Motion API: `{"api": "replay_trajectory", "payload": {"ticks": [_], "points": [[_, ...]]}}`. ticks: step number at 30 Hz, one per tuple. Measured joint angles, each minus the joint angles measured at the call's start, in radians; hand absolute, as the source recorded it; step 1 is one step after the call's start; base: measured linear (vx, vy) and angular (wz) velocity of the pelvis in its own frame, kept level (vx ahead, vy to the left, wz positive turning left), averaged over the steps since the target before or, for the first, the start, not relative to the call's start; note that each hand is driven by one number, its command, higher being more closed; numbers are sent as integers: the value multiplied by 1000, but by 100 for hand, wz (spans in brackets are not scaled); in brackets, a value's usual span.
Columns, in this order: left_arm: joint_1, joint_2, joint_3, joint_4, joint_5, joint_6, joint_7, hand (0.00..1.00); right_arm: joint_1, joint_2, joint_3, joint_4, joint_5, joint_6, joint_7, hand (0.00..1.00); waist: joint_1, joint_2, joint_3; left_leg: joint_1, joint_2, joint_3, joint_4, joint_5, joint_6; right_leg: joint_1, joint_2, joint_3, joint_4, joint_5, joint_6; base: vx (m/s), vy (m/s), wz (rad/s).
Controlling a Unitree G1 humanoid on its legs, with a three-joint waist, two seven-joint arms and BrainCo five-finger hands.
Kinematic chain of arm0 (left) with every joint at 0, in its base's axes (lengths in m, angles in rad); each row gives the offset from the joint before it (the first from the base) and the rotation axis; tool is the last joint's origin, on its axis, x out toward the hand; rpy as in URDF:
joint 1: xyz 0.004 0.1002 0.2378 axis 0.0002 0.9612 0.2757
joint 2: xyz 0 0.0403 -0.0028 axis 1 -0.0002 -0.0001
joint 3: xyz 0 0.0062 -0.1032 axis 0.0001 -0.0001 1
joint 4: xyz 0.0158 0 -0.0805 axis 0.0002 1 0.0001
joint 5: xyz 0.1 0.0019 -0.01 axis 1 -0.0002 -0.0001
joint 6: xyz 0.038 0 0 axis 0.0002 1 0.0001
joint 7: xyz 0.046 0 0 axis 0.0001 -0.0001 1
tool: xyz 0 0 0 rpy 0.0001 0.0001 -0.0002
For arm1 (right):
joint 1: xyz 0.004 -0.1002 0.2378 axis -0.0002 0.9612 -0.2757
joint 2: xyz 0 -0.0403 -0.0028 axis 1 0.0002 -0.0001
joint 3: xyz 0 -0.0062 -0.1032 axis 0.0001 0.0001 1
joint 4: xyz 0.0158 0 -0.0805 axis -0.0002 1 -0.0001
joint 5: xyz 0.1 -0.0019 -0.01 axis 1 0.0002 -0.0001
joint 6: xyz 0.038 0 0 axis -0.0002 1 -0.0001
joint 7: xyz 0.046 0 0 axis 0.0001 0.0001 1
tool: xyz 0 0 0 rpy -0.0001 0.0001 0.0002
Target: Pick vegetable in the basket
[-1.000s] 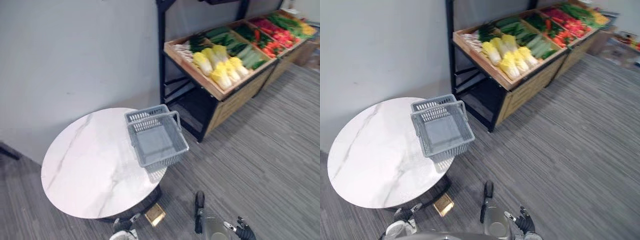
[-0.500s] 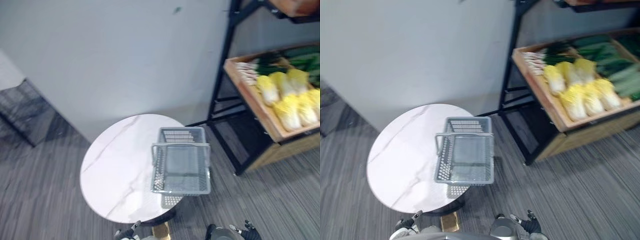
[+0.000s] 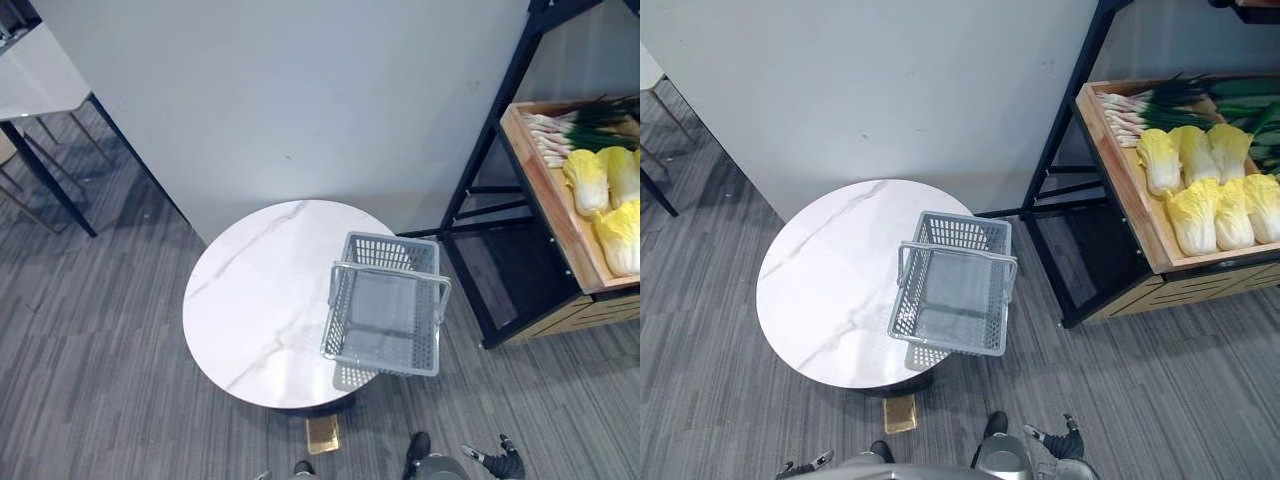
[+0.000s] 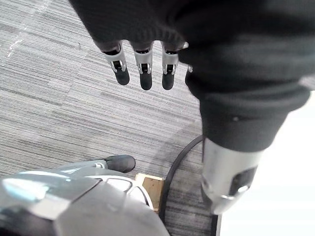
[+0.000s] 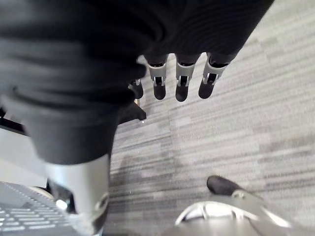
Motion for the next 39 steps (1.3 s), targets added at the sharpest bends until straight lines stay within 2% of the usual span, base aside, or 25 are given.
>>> {"api": "replay_trajectory", "payload": {"ticks": [3, 5, 6, 7, 8, 10, 12, 14, 15, 16, 22, 24, 27, 28, 31, 39], "points": [[0, 44, -1, -3, 29, 11, -19, 0, -46, -38, -35, -95, -69, 8, -44, 0, 17, -38, 15, -5, -8, 14, -6, 3, 4, -28, -8, 26, 21, 0, 6, -123, -17, -20], [0, 76, -10, -25, 38, 17, -25, 0, -92, -111, -43, -231, -103, 7, -49, 0, 25, -64, 19, -32, -15, 28, -6, 3, 4, -59, -19, 46, 20, 6, 16, -112, 7, -6], [0, 81, -13, -35, 38, 20, -27, 0, -107, -130, -42, -275, -111, 7, -55, 0, 25, -68, 20, -41, -18, 28, -7, 4, 5, -68, -22, 50, 16, 6, 16, -110, 18, -1], [-2, 92, -28, -51, 37, 31, -34, 0, -141, -175, -22, -392, -120, 10, -60, 0, 25, -77, 23, -66, -29, 31, -7, 5, 13, -95, -24, 79, 12, 7, 18, -66, 13, -1], [-2, 94, -32, -54, 36, 34, -37, 0, -148, -184, -15, -411, -127, 12, -59, 0, 25, -78, 24, -69, -31, 31, -7, 6, 15, -98, -24, 84, 11, 7, 19, -53, 15, -4], [-9, 112, -47, -58, 34, 50, -43, 0, -202, -232, 36, -547, -168, 32, -50, 0, 27, -90, 30, -93, -40, 33, -6, 9, 25, -116, -24, 109, -3, 18, 35, 0, 0, 0], [-17, 123, -47, -58, 28, 61, -42, 0, -241, -247, 72, -612, -218, 37, -33, 0, 41, -103, 37, -96, -46, 35, -5, 9, 26, -124, -23, 140, -1, 30, 52, 54, 16, 1], [-29, 128, -46, -61, 27, 73, -42, 0, -266, -266, 105, -665, -225, 40, -10, 0, 49, -109, 40, -102, -50, 32, 0, 7, 29, -126, -23, 147, -1, 35, 50, 87, 13, 8], [-33, 129, -45, -72, 26, 78, -41, 0, -296, -281, 133, -698, -224, 40, 13, 0, 53, -113, 42, -105, -52, 30, 0, 8, 33, -127, -21, 148, -1, 50, 33, 84, 3, 9], [-34, 129, -45, -79, 26, 78, -41, 0, -327, -294, 157, -724, -223, 35, 37, 0, 60, -114, 42, -106, -52, 28, 0, 7, 34, -127, -20, 155, -1, 52, 32, 103, 5, 8], [-36, 129, -35, -97, 38, 71, -41, 0, -459, -347, 280, -739, -218, 9, 184, 0, 78, -111, 61, -122, -28, 4, 80, -51, 41, -123, -13, 156, 33, 68, 11, 104, 16, 8], [-43, 128, -31, -96, 38, 70, -41, 0, -494, -364, 319, -723, -225, 3, 204, 0, 83, -113, 70, -133, -25, -1, 102, -63, 47, -124, -15, 157, 33, 79, 3, 30, 30, 10], [-50, 128, -29, -98, 39, 64, -42, 0, -556, -376, 358, -647, -227, 8, 226, 0, 90, -111, 87, -148, -30, -22, 129, -77, 58, -119, -28, 156, 33, 82, 4, 2, 45, 15], [-50, 128, -26, -102, 39, 56, -43, 0, -582, -376, 377, -606, -227, 11, 233, 0, 102, -109, 90, -155, -30, -26, 138, -81, 58, -120, -36, 153, 33, 83, 6, -23, 23, 12], [-50, 126, -27, -117, 39, 47, -44, 0, -631, -376, 385, -514, -238, 18, 249, 0, 112, -101, 110, -175, -36, -45, 153, -81, 59, -123, -47, 141, 35, 86, 10, -31, 23, 17], [-39, 101, -45, -116, 40, 35, -51, 0, -670, -402, 407, -413, -255, 31, 268, 0, 110, -83, 135, -214, -43, -56, 166, -70, 67, -152, -58, 128, 35, 86, 11, -59, -9, 2]]}}
